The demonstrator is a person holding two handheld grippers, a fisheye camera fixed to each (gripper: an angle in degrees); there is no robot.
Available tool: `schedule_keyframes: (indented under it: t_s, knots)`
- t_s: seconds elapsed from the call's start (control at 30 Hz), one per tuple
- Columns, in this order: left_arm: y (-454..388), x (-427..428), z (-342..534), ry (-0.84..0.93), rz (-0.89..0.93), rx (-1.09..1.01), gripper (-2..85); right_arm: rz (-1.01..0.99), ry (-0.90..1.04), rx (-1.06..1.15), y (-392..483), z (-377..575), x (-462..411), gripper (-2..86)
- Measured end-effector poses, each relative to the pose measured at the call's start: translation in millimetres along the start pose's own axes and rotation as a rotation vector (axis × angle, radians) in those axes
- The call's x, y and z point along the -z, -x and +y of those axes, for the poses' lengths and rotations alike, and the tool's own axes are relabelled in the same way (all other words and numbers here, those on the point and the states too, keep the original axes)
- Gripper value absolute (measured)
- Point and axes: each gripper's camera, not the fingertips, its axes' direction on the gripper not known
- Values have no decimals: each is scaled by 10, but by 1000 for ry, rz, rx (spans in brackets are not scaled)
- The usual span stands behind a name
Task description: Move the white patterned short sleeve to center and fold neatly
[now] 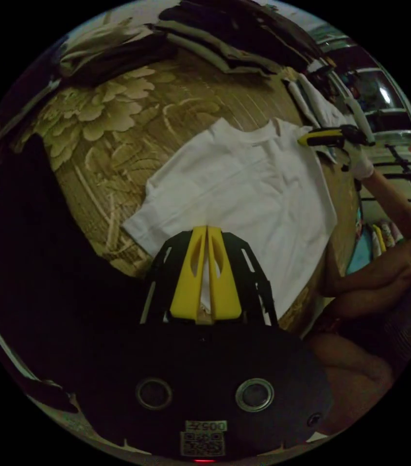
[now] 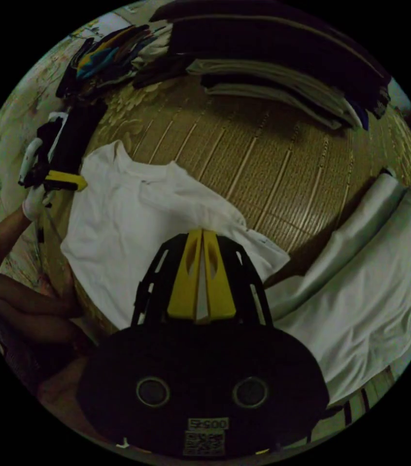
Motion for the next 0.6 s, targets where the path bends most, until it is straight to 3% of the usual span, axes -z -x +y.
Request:
schedule_keyframes:
  t_s: [0.2, 0.3, 0.4, 0.6]
  knots:
    - [72, 234, 430, -85, -112, 55, -6, -30, -28, -75, 61, -96, 134, -15]
    - [-107, 348, 586, -177, -84, -14, -6, 4, -47, 20, 269, -170, 211, -13]
    - [-49, 154, 617, -4, -179, 27, -6, 149, 22, 65, 432, -294, 179, -14]
    - [127, 634, 1233, -212, -52, 163, -5, 244, -40, -11, 647, -426, 364, -15]
